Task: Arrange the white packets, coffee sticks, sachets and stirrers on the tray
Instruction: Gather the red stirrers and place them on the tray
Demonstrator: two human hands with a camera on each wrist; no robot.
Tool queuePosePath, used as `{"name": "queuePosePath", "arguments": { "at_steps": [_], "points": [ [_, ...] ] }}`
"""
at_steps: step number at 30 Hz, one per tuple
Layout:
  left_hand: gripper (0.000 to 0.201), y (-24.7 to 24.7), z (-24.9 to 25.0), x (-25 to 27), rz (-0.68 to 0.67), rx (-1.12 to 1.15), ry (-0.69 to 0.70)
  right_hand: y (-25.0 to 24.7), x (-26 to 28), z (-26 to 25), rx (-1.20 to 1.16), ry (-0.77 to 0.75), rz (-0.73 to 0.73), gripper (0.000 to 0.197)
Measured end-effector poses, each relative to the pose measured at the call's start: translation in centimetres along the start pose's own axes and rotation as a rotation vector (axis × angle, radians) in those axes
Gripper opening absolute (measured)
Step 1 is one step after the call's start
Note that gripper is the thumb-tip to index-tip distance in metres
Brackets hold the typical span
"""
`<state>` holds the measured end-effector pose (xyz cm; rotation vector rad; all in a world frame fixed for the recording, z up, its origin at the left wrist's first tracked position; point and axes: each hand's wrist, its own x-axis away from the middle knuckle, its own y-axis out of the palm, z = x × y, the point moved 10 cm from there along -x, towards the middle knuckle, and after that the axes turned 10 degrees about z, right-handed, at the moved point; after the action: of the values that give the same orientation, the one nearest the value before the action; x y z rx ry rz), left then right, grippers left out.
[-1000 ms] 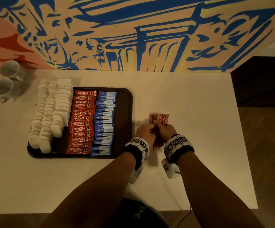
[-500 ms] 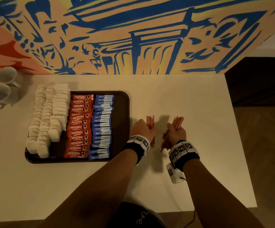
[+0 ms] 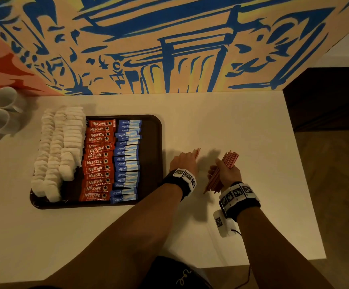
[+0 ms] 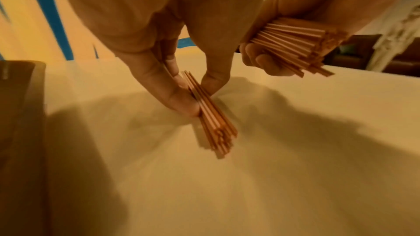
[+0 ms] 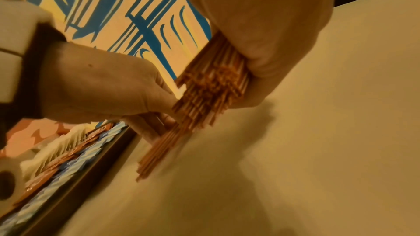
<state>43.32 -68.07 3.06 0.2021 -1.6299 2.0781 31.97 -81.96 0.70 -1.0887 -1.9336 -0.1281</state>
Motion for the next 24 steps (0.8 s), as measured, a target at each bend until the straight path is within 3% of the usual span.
{"name": "queuePosePath", "arguments": {
  "at_steps": [5, 10, 16, 19, 24],
  "points": [
    [0.033, -0.1, 0.8, 0.0, -0.012, -0.023, 0.075, 0.6, 0.4, 1.0, 0.097, 0.005, -0.064, 0.022],
    [0.041, 0.0, -0.2, 0.1, -0.027, 0.051, 0.037, 1.1, 0.1, 1.9, 0.22, -0.005, -0.077, 0.026],
    [0.029, -0.3, -1.6, 0.2, -0.069, 0.333, -0.103, 2.5, 0.6, 1.4, 0.316, -0.061, -0.096, 0.031],
    [0.035, 0.0, -2.5, 0.2, -0.1, 0.536, -0.17, 2.7, 0.7, 0.9, 0.303, -0.081, -0.111, 0.027],
    [0.023, -0.7, -2.0, 0.7, -0.162, 0.604, -0.022, 4.3, 1.7, -0.1, 0.259, -0.116, -0.215, 0.044]
  ]
}}
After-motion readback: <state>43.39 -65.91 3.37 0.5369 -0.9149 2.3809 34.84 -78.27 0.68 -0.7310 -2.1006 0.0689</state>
